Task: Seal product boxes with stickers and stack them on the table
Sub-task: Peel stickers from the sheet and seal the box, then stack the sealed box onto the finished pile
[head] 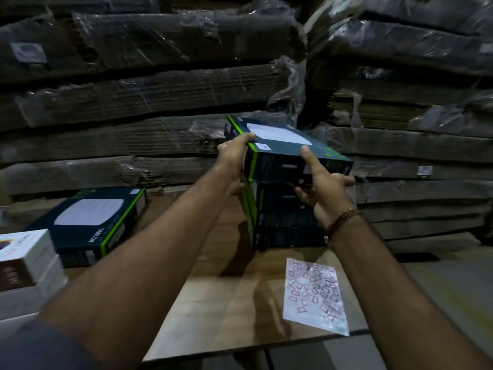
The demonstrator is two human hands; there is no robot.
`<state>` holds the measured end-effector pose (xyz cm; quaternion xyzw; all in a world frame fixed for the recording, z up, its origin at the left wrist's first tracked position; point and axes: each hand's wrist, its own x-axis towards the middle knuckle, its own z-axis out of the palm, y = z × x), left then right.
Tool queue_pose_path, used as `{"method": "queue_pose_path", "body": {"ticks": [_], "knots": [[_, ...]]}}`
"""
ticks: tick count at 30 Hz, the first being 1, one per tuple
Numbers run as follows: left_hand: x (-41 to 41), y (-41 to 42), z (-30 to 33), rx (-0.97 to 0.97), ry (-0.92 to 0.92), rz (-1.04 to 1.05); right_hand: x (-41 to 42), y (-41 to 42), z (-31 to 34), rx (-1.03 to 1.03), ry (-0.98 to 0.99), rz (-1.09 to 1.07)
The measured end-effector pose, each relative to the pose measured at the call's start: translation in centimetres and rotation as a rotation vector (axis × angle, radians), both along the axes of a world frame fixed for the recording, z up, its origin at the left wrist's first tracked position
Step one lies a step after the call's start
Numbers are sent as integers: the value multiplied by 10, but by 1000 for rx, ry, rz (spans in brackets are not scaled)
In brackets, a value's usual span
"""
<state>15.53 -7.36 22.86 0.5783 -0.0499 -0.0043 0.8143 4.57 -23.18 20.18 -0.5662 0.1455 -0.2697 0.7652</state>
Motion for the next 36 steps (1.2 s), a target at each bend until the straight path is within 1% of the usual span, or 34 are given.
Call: {"method": "queue_pose_path", "body": {"ticks": [3,4,8,11,15,17,19,22,25,29,31,33,36], "knots": [[12,-16,-9,58,-30,5,12,-17,-7,-27,15,-54],[18,-19,-15,78,-41,1,18,-22,-10,-68,28,-93],[32,-29,-30,133,-48,-7,23,-35,-15,-346,101,-259],[42,-32,-39,128,-41,25,31,-43,-18,-484,143,-289],[49,-34,-58,130,-3,28,45,-43,-29,-614,243,-389],[51,-35,-67,100,9,21,52,-46,-35,-645,290,-422],[58,-37,-73,134,11,0,53,-50,-39,-635,301,-388],[72,-41,-76,192,15,-36,53,-59,-50,-599,264,-315],[63,-45,-66,226,-37,-49,54,-65,-58,-627,227,-349],[72,-50,-73,294,-34,-64,57,-73,-59,-651,204,-382],[73,-51,-77,298,-58,-56,58,-76,-60,-669,195,-374],[52,-47,-73,274,-85,-59,59,-78,-63,-689,176,-372],[24,-44,-82,247,-196,-115,61,-83,-68,-727,148,-373]]}}
